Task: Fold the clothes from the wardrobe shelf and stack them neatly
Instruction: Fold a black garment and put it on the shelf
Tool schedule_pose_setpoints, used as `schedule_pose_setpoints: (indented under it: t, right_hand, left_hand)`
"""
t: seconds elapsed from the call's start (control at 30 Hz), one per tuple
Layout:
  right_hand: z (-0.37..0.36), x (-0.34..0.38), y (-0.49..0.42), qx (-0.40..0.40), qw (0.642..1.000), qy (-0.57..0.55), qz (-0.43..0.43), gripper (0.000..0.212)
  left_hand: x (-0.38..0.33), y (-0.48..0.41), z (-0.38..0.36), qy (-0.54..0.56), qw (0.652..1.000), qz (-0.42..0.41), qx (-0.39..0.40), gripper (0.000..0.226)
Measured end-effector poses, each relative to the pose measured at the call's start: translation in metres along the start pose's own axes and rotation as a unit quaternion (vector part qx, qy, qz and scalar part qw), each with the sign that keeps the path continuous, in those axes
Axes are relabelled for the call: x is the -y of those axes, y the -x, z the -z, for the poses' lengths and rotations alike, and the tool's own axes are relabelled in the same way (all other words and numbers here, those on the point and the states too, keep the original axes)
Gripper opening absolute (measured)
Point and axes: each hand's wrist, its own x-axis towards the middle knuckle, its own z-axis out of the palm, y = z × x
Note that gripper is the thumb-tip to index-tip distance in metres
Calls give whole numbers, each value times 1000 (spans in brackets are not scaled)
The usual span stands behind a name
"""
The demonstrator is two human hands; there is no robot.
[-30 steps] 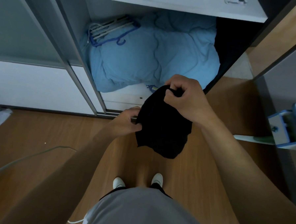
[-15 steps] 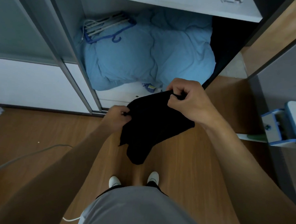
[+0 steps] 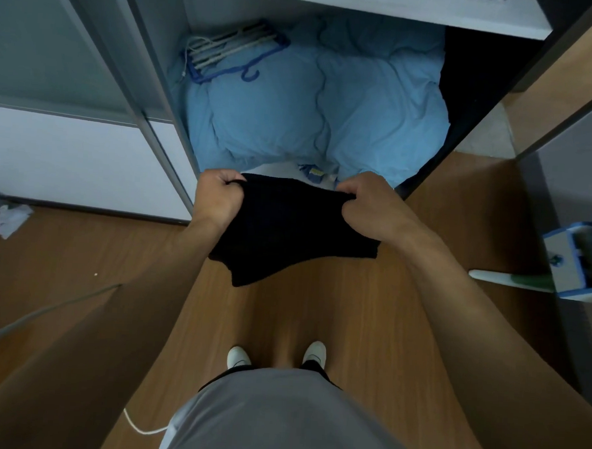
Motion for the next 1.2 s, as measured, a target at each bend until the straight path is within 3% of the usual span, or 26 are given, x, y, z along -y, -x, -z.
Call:
schedule_pose_setpoints:
  t: [0.1,0.17,0.27,0.43,0.53,0.7,0.87,0.97,1.07,1.2]
  right_hand:
    - [-6,3,2,-45,986,-159,-28,17]
    - [-6,4,4,-11,984,-174,-26,25]
    - [-9,7,4,66,996,-59,4,33]
    - [-5,3,0,28,995,-64,66,38]
    - [-2,4,0,45,995,-26,88,25]
    - [-9,6,-6,115,982,146,38,14]
    - [-20,2,-4,52,998,1,-21,30]
    - [-21,5,2,75,994,-77,-13,29]
    - [-19,14,7,115,988,-101,27,45]
    - [-16,19,4,87,985,-143,48,44]
  left_hand:
    - [-5,-3,5,-9,1000,1,4,39]
    - [-6,-4,7,-38,999,-5,10,34]
    - [-5,-5,5,-80,996,-24,18,31]
    - [4,0,2,-89,990,-65,87,46]
    - [12,5,1,-101,984,-76,124,49]
    - [20,17,-14,-91,986,-61,122,48]
    - [27,20,-19,-59,987,-65,135,51]
    - [27,24,-10,-75,971,-100,203,49]
    - [31,28,-5,-66,952,-112,279,32]
    - [47,41,-13,-127,923,-47,360,38]
